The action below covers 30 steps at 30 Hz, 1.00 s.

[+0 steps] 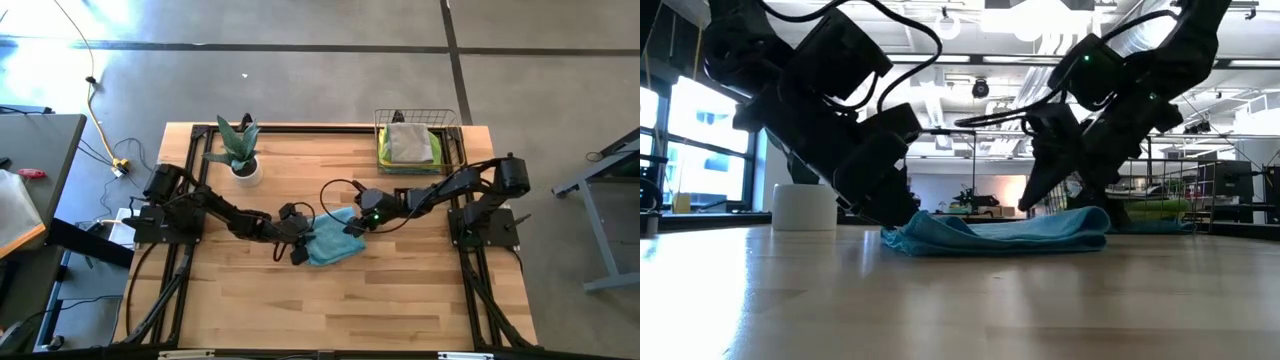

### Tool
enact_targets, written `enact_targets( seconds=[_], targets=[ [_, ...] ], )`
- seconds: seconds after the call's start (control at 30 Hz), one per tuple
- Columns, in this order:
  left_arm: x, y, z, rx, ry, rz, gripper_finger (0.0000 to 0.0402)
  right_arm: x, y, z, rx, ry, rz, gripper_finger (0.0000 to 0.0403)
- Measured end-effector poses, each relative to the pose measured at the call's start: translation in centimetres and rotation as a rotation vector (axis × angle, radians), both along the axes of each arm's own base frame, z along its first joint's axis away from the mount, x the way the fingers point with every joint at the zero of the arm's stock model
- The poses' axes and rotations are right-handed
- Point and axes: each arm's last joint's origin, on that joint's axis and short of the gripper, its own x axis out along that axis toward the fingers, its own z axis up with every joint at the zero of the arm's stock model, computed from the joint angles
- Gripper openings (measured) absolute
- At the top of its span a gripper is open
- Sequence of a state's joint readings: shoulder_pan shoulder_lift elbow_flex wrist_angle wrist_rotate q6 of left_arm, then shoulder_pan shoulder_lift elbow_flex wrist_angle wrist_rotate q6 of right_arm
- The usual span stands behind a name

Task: Fold microfiber towels
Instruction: Put the blue towel into the wire basket

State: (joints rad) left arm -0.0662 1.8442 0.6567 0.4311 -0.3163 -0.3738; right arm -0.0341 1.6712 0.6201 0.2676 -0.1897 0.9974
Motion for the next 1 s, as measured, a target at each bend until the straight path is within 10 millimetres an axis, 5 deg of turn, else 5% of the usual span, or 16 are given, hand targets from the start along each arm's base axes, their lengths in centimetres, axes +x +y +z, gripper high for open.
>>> enact_targets(
  seconds=[0.33, 0.8, 1.0],
  targets=[
    [0.1, 0.0, 0.1, 0.010, -0.014, -0.003, 0.0101, 0.4, 1.1, -1.0, 0.072, 0.004, 0.016, 0.0242],
    [0.3, 0.1, 0.9, 0.004, -0.079, 0.034, 0.0101, 1.0, 1.2, -2.4, -0.017, -0.014, 0.025, 0.0019],
    [0.5, -0.4, 4.2, -0.029, -0.222, -0.013, 0.0101, 0.5, 0.3, -1.8, -0.063, 0.008, 0.058, 0.0008]
  ],
)
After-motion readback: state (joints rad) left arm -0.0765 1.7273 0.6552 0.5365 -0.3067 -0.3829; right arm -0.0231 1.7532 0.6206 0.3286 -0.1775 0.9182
